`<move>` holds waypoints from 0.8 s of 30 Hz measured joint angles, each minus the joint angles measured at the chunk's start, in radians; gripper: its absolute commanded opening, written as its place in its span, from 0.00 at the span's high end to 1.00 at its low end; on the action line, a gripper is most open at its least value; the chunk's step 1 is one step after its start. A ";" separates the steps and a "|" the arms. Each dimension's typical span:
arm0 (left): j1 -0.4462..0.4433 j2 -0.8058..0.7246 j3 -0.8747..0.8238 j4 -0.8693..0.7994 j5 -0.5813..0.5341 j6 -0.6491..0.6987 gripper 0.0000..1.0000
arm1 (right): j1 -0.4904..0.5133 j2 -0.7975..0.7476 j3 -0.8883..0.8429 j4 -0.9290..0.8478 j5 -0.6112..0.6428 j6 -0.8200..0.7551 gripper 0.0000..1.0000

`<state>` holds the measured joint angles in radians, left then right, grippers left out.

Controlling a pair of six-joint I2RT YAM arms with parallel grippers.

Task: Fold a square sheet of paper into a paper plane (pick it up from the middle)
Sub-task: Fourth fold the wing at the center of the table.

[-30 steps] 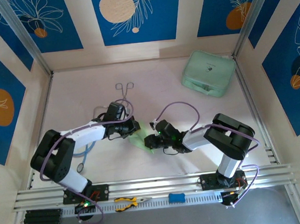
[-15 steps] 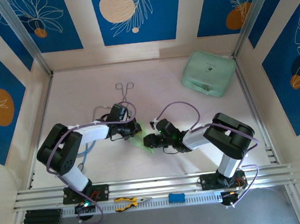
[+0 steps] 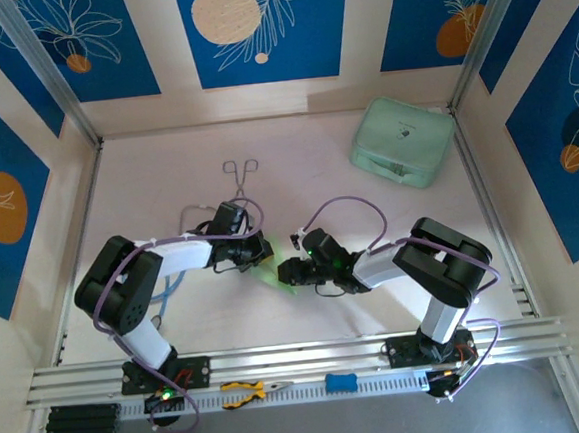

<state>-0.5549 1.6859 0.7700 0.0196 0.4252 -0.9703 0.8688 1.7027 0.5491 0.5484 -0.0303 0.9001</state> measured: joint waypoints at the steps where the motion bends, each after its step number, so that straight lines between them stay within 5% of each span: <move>1: 0.000 0.003 0.000 0.000 0.000 0.000 0.96 | 0.000 0.000 0.000 -0.003 0.001 0.006 0.85; 24: -0.002 0.012 0.000 0.046 0.019 0.001 0.91 | -0.002 -0.005 -0.008 -0.020 0.024 0.099 0.92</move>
<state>-0.5571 1.6981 0.7700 0.0654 0.4438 -0.9695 0.8673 1.6981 0.5411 0.5285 -0.0067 0.9993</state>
